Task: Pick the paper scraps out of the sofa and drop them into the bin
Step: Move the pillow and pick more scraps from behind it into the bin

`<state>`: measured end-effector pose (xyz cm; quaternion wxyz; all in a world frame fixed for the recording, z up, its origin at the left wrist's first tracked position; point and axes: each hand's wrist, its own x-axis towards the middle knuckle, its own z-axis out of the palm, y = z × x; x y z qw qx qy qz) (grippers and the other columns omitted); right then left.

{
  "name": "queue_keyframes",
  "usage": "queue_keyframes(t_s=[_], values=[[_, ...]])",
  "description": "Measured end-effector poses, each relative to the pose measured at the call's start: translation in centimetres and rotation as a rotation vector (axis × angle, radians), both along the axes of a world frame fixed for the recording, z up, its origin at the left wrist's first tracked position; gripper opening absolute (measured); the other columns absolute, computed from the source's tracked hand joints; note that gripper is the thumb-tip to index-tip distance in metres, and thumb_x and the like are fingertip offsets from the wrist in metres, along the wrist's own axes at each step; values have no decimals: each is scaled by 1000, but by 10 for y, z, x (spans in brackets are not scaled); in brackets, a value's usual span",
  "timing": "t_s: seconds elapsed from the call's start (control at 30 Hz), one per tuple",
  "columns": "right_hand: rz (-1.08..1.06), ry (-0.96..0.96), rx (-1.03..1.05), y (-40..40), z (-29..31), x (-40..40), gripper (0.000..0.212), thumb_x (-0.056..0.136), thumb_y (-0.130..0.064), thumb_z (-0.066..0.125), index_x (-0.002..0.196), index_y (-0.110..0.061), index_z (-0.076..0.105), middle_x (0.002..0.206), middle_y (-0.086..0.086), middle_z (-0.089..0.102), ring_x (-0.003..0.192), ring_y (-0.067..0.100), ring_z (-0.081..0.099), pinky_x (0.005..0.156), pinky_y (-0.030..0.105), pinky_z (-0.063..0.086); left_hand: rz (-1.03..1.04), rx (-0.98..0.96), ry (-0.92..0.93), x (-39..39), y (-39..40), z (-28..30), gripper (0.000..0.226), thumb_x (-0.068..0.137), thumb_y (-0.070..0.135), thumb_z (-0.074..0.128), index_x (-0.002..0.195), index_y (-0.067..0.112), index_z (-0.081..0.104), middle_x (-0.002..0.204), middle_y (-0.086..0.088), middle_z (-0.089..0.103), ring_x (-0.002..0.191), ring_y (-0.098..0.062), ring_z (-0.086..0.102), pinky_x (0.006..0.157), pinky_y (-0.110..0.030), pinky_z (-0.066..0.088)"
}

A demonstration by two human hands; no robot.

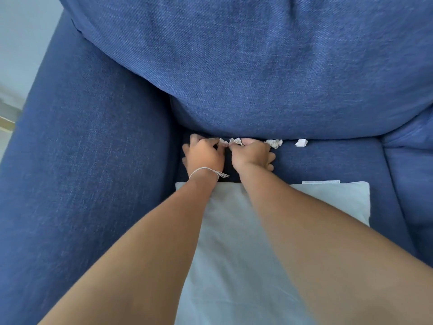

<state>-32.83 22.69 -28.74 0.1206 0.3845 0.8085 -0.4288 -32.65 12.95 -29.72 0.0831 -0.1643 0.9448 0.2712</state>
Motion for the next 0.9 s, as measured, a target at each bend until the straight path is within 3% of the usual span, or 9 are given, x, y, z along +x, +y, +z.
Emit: queue_keyframes(t_s=[0.13,0.27,0.43,0.6,0.73,0.83,0.9], values=[[-14,44,-72,5,5,10,23,86,-40,69,107,-32,74,130,5,50,120,33,44,107,45,38,23,110,62,9,-4,0,16,87,45,62,87,37,77,110,0,53,104,-25,55,91,-35,44],[25,96,-62,2,11,19,22,87,-42,66,104,-30,75,127,2,57,121,30,43,105,43,37,-23,170,74,23,-9,20,18,90,42,65,98,33,79,119,1,49,100,-20,58,87,-25,40],[-5,128,-55,-1,25,36,26,86,-50,62,88,-27,74,106,1,68,112,28,44,99,47,43,-58,124,126,39,-18,39,15,88,41,62,90,39,77,111,6,46,96,-18,57,85,-36,51],[30,201,-107,-2,53,57,29,90,-43,62,79,-18,70,86,1,70,102,26,40,88,41,46,-149,24,193,65,-33,66,16,89,39,61,90,41,77,109,5,48,100,-22,51,90,-43,49],[106,261,-143,-15,89,74,28,92,-40,61,85,-14,71,85,1,71,104,29,44,77,36,39,-136,-59,276,87,-60,105,15,89,35,64,90,40,78,110,0,52,101,-26,52,94,-41,44],[189,308,-176,-36,115,89,27,90,-42,61,86,-17,70,81,-4,70,102,30,54,81,40,50,-92,-99,313,107,-87,140,17,91,34,62,91,38,79,114,-1,54,105,-26,53,95,-31,35],[322,353,-197,-53,135,102,27,89,-41,59,79,-18,67,67,-7,64,87,28,56,82,43,53,-31,-122,330,127,-111,165,18,92,34,62,92,39,79,114,-1,54,107,-25,53,97,-33,37]])
